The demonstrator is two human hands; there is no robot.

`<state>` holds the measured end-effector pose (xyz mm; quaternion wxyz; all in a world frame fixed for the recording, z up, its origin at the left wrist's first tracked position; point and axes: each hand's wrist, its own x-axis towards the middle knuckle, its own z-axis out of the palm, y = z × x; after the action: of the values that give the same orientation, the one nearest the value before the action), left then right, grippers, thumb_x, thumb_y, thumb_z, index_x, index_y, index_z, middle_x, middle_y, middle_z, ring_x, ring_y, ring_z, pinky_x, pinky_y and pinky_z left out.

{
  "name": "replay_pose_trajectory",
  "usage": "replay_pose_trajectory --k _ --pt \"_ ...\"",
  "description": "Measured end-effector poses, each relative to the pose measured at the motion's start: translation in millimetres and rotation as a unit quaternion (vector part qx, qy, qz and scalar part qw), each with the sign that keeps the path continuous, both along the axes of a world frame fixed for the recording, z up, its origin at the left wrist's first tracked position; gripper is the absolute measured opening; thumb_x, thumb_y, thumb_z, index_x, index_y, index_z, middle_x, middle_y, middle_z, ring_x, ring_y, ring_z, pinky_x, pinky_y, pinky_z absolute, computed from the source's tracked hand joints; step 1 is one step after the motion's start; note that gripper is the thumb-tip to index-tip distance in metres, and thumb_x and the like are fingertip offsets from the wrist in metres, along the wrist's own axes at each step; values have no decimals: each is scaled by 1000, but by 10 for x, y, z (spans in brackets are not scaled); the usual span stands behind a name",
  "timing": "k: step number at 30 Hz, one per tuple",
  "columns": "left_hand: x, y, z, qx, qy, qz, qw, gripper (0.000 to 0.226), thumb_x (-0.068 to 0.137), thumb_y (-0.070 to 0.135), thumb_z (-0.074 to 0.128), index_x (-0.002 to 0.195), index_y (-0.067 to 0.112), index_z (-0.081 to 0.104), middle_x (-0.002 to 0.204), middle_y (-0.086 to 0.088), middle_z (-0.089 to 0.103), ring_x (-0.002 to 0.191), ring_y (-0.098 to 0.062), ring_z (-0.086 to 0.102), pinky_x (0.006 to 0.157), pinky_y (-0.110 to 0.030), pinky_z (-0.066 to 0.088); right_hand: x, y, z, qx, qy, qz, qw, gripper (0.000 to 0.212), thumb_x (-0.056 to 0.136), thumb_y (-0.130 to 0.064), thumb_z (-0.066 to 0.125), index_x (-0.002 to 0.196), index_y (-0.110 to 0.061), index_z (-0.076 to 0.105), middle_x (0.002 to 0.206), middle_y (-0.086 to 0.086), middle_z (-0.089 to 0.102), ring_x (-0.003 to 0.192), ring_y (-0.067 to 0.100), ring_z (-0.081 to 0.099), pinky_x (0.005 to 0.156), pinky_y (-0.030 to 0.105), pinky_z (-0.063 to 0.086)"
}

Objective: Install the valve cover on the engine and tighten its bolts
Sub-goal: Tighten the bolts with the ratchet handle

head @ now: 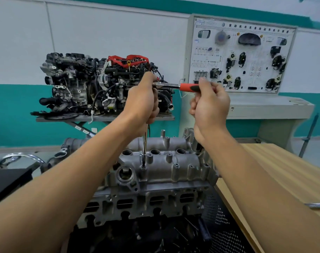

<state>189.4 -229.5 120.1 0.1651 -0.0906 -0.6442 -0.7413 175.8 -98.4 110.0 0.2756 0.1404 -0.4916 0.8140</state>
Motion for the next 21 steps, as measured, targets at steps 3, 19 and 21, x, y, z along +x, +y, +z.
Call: replay_pose_trajectory --k 3,19,21 --pt "53 -45 59 11 31 -19 999 58 99 37 45 44 28 29 44 8 21 41 -14 12 40 -21 13 39 30 55 11 33 26 999 14 100 -14 54 86 -11 52 58 2 43 48 13 36 41 21 31" --pt "366 -928 146 -14 78 55 995 51 98 41 43 55 26 20 47 5 16 45 -18 8 40 -22 13 261 -639 54 86 80 138 984 18 101 -18 55 84 -14 61 59 2 49 51 13 42 44 23 35" --pt "354 -941 96 -7 71 62 996 53 99 40 43 53 26 20 46 6 17 46 -18 8 41 -23 12 257 -663 29 97 78 125 984 19 101 -18 55 84 -13 61 60 3 50 52 13 44 45 22 36"
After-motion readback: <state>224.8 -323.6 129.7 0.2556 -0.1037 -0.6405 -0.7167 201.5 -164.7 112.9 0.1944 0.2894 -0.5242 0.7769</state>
